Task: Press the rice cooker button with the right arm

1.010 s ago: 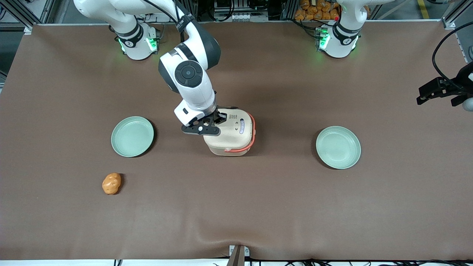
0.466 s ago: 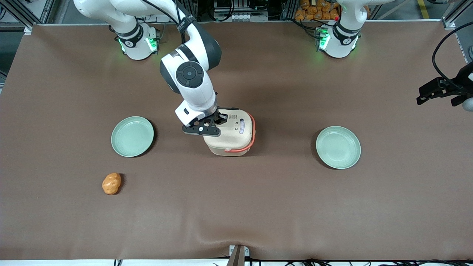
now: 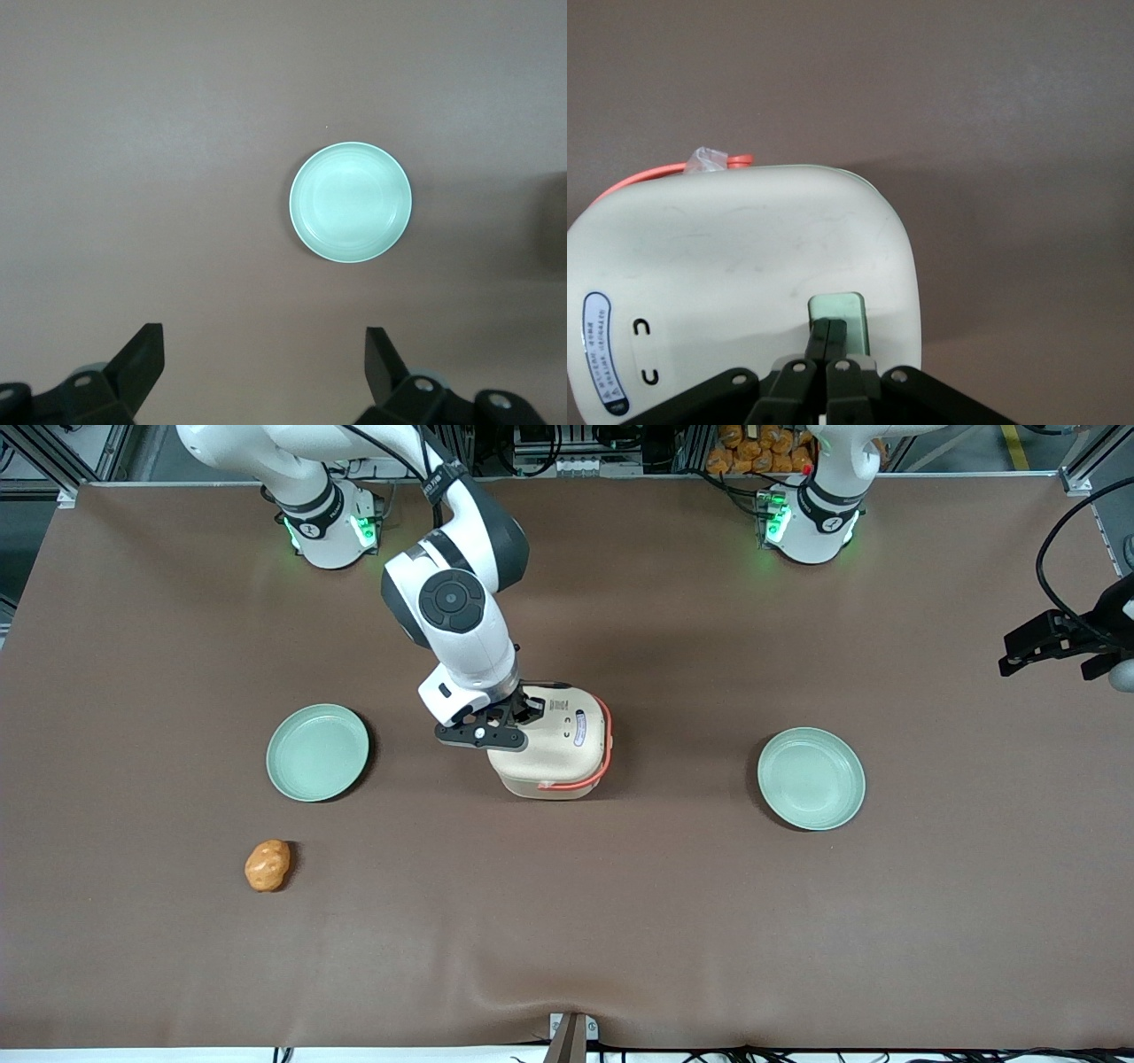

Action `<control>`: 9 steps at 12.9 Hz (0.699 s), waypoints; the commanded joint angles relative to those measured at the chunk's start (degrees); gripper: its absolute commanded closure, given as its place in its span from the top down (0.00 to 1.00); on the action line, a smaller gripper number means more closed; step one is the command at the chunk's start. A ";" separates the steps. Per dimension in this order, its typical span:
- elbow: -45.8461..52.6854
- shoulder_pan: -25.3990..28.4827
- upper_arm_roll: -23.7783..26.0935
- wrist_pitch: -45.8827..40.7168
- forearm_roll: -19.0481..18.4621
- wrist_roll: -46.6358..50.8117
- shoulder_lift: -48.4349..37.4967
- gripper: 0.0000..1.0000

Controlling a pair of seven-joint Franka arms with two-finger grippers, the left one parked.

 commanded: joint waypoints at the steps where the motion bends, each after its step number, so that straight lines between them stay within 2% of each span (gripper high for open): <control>1: 2.60 -0.37 -0.70 -5.59 0.40 0.39 -2.55 0.00; 5: 12.62 -3.97 -0.88 -19.45 0.49 -2.24 -3.78 0.00; 6: 14.20 -5.11 -0.96 -23.50 0.49 -4.60 -5.27 0.09; 8: 14.57 -8.70 -1.05 -28.27 0.49 -10.22 -9.65 0.75; 9: 14.57 -11.16 -0.96 -29.85 0.40 -14.34 -11.85 1.00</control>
